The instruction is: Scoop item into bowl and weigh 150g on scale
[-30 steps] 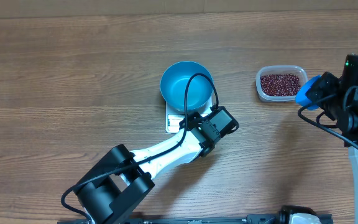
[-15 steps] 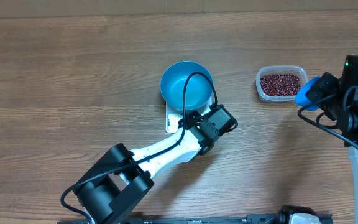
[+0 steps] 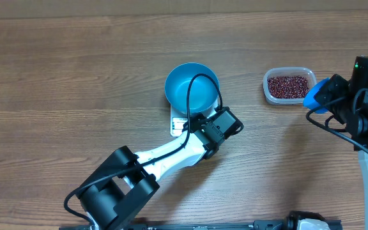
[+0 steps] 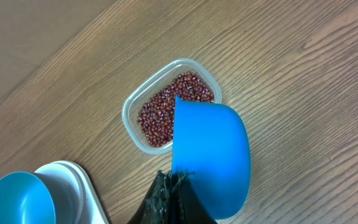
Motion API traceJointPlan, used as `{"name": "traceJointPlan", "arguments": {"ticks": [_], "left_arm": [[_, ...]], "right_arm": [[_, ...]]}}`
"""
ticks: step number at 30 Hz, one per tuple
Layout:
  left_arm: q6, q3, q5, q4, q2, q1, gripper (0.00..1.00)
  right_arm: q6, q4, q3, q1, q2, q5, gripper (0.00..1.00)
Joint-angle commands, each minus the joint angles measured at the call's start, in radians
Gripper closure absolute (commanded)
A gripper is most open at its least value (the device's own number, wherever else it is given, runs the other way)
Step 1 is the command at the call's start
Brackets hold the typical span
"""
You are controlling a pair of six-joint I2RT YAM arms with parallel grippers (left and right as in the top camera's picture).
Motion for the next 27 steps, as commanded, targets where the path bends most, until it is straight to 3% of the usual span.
{"name": "traceJointPlan", "arguments": {"ticks": [1,27], "left_arm": [[-0.016,-0.008,0.007,0.005,0.025,0.006,0.96],[-0.016,-0.008,0.019,0.031,0.032,0.012,0.96]], "right_arm": [[-0.005,0.005,0.026,-0.003,-0.012,0.018,0.96],[-0.005,-0.006,0.026,-0.003,-0.012,0.018,0.96]]}}
